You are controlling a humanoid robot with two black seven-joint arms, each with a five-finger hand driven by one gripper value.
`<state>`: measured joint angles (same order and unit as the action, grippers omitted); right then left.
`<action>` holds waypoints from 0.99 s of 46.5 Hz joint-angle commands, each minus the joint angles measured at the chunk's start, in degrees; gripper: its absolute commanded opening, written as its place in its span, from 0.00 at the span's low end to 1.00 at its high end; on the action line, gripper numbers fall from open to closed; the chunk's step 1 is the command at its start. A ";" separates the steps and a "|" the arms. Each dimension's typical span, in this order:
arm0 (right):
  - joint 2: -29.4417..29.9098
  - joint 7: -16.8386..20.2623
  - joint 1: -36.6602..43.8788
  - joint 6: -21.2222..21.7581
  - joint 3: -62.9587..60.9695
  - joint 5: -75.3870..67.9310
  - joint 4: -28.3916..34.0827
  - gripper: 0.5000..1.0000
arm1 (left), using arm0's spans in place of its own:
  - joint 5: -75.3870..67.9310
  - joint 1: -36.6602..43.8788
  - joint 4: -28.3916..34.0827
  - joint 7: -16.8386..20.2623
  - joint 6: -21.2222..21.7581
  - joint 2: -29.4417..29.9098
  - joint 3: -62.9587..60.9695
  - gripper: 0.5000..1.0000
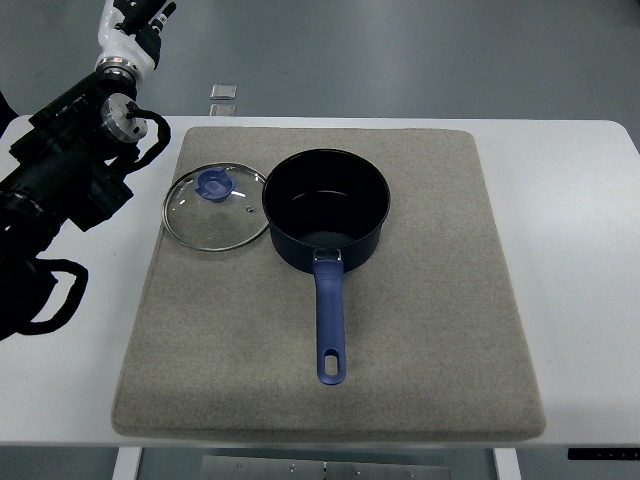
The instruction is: Open pot lid and place left with left hand
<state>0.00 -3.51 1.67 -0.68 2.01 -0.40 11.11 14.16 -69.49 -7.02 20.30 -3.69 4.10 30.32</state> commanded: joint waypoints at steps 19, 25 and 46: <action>0.00 0.00 0.00 0.07 0.10 0.05 -0.12 0.83 | -0.01 -0.03 -0.01 0.00 0.00 0.12 0.00 0.84; 0.00 0.00 0.00 0.07 0.10 0.05 -0.12 0.83 | -0.01 -0.03 -0.01 0.00 0.00 0.12 0.00 0.84; 0.00 0.00 0.00 0.07 0.10 0.05 -0.12 0.83 | -0.01 -0.03 -0.01 0.00 0.00 0.12 0.00 0.84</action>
<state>0.00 -3.52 1.67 -0.61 2.11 -0.35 10.98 14.15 -69.53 -7.03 20.30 -3.69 4.22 30.32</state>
